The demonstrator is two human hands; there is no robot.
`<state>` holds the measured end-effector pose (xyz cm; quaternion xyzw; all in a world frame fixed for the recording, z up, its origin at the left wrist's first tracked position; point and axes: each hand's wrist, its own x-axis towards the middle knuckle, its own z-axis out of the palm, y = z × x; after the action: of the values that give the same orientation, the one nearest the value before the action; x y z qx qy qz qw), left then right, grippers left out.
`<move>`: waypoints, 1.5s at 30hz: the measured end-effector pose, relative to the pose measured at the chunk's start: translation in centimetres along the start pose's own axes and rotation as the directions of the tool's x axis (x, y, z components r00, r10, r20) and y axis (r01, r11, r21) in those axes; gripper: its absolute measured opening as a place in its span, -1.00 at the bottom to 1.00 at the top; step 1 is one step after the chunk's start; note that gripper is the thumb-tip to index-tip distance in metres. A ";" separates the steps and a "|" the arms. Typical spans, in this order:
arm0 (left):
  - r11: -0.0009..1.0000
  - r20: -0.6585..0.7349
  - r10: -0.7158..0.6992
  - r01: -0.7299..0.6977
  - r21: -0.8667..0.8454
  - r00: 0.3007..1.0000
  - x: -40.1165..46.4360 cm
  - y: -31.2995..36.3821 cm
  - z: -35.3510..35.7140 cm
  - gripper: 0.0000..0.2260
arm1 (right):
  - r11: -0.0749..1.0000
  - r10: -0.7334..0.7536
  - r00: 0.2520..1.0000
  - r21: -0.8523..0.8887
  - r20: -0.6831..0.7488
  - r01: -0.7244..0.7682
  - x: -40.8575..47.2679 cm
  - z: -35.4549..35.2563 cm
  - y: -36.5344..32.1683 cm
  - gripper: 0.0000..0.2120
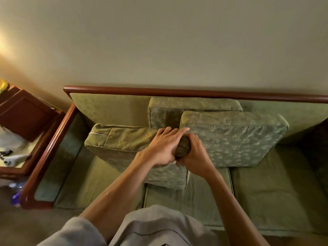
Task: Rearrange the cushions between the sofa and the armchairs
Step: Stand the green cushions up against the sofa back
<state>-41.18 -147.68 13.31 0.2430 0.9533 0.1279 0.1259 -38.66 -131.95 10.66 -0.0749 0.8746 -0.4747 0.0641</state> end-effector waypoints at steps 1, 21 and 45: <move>0.999 -0.021 0.018 -0.018 -0.040 1.000 -0.9 -0.8 -1.1 0.08 | 0.999 -0.023 1.000 -0.024 -0.009 0.023 -0.1 0.0 -1.7 -0.32; 0.826 0.145 -0.359 0.386 -0.410 0.922 -16.3 -31.6 3.0 -0.01 | 0.798 0.196 0.913 -0.599 0.357 0.063 7.2 21.3 -3.4 0.10; 0.926 0.060 -0.376 0.374 0.042 0.924 -10.1 -25.5 9.6 -0.05 | 0.736 0.320 0.916 -0.673 0.243 -0.078 6.9 17.9 2.6 -0.18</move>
<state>-40.67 -172.59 -1.65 0.0620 0.9792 0.0791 0.1764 -42.30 -146.56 -1.54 -0.0784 0.9621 -0.1111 0.2365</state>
